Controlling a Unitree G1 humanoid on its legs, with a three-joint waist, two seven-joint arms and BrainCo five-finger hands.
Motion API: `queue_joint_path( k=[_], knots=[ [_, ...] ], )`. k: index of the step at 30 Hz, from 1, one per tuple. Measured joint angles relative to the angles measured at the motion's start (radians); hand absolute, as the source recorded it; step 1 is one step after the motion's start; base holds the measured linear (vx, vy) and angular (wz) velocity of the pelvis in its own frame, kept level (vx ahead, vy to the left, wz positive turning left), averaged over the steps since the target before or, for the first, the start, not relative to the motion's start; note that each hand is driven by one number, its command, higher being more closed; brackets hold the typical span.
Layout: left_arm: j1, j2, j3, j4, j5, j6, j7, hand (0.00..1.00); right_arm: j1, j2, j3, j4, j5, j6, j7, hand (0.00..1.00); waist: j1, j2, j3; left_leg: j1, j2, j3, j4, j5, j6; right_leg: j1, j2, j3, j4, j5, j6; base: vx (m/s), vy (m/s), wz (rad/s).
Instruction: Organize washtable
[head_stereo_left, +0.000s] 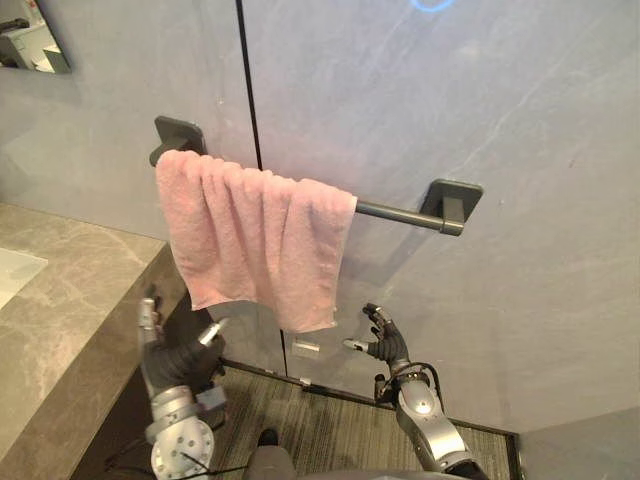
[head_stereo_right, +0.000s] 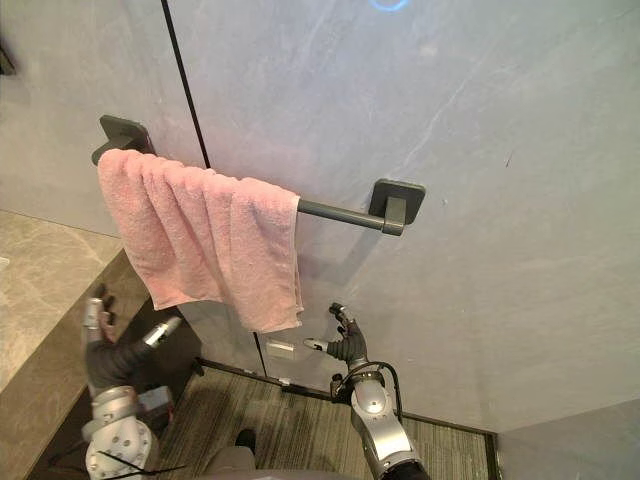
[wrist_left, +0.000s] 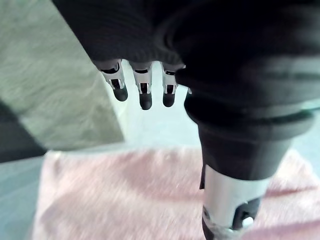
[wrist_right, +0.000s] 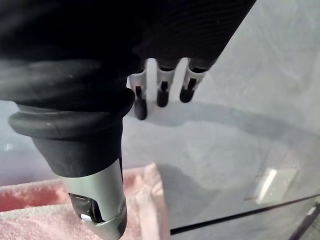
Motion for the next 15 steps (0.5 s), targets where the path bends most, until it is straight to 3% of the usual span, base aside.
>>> queue_joint_path(
  k=[9, 15],
  knots=[
    [-0.02, 0.005, 0.026, -0.143, -0.077, 0.009, 0.01, 0.0, -0.004, 0.013, 0.033, 0.023, -0.039, 0.014, 0.029, 0.0, -0.005, 0.006, 0.004, 0.048, 0.012, 0.043, -0.028, 0.0, 0.001, 0.028, 0.008, 0.037, -0.037, 0.024, -0.004, -0.01, -0.003, -0.12],
    [-0.112, 0.035, 0.089, -0.127, -0.102, 0.053, -0.057, 0.0, 0.031, 0.012, 0.019, 0.074, -0.044, 0.055, 0.087, 0.0, -0.012, 0.013, 0.0, 0.087, 0.016, 0.075, -0.113, 0.042, -0.002, 0.009, 0.016, 0.068, -0.063, 0.04, -0.009, 0.0, -0.012, -0.15]
  ],
)
